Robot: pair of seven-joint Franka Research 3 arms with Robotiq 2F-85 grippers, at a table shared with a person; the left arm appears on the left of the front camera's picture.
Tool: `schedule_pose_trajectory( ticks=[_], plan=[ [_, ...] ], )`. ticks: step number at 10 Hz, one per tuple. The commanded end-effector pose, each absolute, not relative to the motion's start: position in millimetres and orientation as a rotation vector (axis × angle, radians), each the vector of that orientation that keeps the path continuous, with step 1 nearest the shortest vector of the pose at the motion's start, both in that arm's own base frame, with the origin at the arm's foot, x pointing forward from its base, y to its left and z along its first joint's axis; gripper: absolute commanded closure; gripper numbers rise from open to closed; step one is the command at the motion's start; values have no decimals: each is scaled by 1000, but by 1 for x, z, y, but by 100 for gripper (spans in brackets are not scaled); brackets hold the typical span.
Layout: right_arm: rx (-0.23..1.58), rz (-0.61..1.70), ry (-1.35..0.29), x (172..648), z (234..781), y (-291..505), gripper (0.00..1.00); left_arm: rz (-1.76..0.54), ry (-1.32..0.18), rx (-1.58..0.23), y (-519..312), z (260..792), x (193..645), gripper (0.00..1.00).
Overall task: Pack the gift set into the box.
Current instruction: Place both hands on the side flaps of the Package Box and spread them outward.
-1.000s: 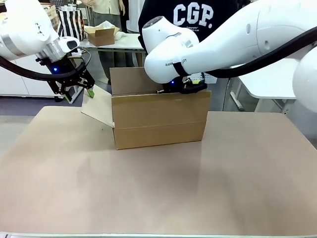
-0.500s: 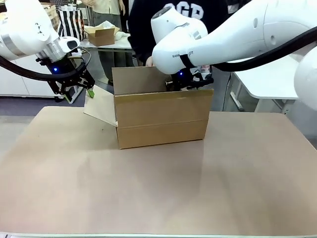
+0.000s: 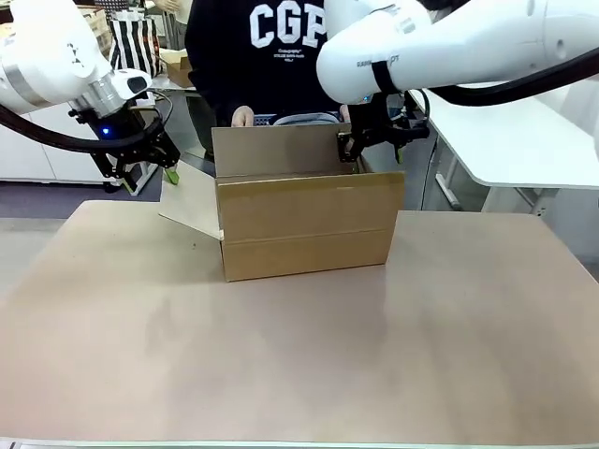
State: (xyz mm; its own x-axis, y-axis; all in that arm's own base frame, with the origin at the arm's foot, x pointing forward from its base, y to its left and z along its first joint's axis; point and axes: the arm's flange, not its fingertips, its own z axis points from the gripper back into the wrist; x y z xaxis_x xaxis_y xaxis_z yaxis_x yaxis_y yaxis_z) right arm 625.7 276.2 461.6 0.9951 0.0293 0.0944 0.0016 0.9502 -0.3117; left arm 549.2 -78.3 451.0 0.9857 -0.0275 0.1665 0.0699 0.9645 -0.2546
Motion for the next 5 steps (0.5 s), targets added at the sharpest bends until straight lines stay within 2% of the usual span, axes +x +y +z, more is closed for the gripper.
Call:
schedule_pose_trajectory(
  ticks=[1,5],
  plan=[
    [-236,49,-31,630,469,254,0,-34,-165,-246,-79,454,549,0],
    [-50,108,31,636,496,207,0,-34,-165,-246,-79,454,549,0]
  ],
)
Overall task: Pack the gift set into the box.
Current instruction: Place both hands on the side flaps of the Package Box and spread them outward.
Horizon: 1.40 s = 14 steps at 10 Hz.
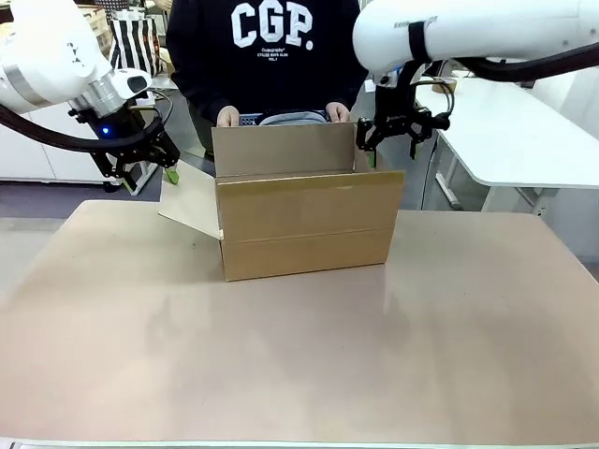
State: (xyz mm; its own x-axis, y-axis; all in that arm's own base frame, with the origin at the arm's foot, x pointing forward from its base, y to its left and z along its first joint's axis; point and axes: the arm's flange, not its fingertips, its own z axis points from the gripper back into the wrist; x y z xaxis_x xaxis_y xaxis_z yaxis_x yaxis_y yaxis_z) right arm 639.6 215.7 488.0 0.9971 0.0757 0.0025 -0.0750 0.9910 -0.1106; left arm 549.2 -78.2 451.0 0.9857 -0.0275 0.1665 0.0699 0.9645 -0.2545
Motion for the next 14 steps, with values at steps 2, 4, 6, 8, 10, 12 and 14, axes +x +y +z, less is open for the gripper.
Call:
schedule_pose_trajectory(
  ticks=[2,4,6,8,10,12,14],
  plan=[
    [-13,89,51,638,495,182,0,-34,-165,-246,-79,454,549,0],
    [-7,9,18,636,484,155,0,-34,-165,-246,-79,454,549,0],
    [-37,63,27,644,496,181,0,-34,-165,-246,-79,454,549,0],
    [-37,47,31,647,492,171,0,-34,-165,-246,-79,454,549,0],
    [127,64,95,648,486,136,0,-34,-165,-246,-79,454,549,0],
    [245,59,138,649,478,106,0,-34,-165,-246,-79,454,549,0],
    [377,96,197,656,456,82,0,-34,-165,-246,-79,454,549,0]
  ],
)
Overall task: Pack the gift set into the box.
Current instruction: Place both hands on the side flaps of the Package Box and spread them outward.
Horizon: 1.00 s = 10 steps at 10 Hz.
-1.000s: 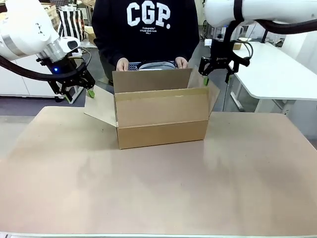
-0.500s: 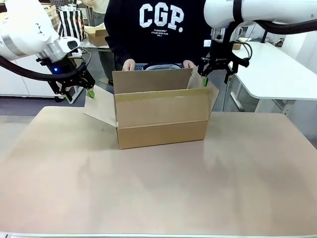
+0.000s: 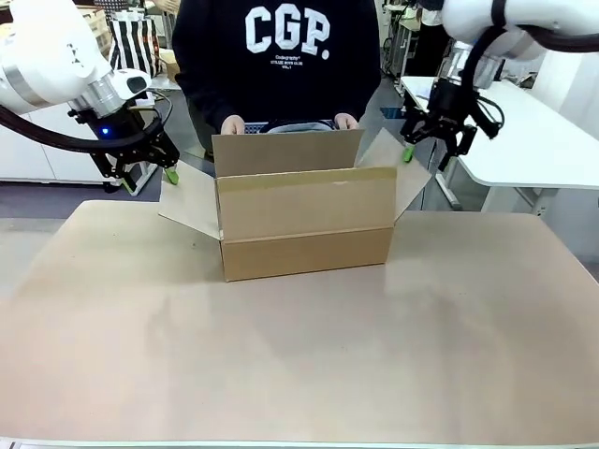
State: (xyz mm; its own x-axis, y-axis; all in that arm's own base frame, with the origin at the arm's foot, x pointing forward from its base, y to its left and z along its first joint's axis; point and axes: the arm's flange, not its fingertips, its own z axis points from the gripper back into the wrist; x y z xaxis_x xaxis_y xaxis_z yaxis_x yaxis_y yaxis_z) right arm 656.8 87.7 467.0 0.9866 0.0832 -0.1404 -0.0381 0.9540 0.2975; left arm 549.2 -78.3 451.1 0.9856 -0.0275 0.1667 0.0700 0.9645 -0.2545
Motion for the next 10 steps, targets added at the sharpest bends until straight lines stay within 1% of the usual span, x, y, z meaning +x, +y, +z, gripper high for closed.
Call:
schedule_pose_trajectory(
  ticks=[1,2,4,5,10],
  plan=[
    [415,68,214,659,444,72,0,-34,-165,-246,-79,454,549,0],
    [481,67,223,660,432,61,0,-34,-165,-246,-79,454,549,0],
    [531,44,243,659,420,54,0,-34,-165,-246,-79,454,549,0],
    [452,50,222,662,426,60,0,-34,-165,-246,-79,454,549,0],
    [452,50,222,662,426,60,0,-34,-165,-246,-79,454,549,0]
  ],
)
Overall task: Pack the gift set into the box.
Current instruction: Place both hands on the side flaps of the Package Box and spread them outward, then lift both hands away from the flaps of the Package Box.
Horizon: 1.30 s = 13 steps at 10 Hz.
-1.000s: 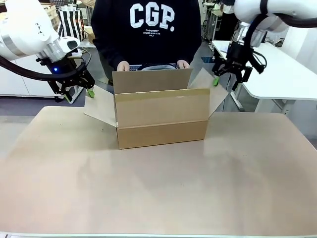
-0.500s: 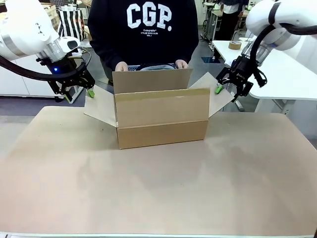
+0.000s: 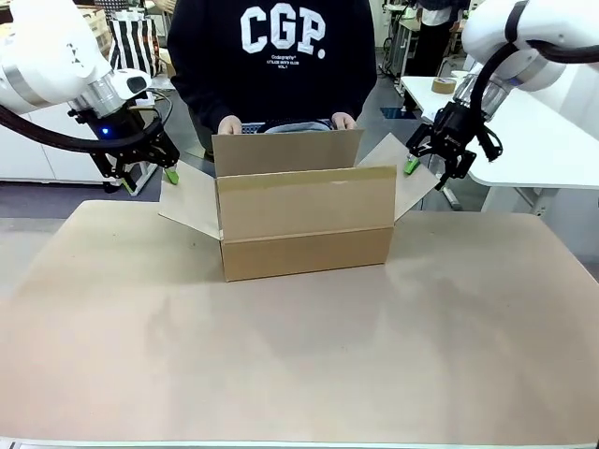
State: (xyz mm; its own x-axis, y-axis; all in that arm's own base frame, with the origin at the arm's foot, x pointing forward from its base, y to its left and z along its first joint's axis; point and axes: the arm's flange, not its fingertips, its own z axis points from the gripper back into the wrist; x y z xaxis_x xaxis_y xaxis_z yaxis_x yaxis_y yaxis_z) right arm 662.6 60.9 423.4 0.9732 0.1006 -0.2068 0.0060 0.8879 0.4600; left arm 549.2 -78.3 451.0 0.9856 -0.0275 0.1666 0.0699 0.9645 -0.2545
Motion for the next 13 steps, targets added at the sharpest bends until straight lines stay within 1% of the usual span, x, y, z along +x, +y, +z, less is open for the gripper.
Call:
schedule_pose_trajectory(
  ticks=[1,13],
  plan=[
    [452,50,222,662,426,60,0,-34,-165,-246,-79,454,549,0],
    [452,50,222,662,426,60,0,-34,-165,-246,-79,454,549,0]
  ],
)
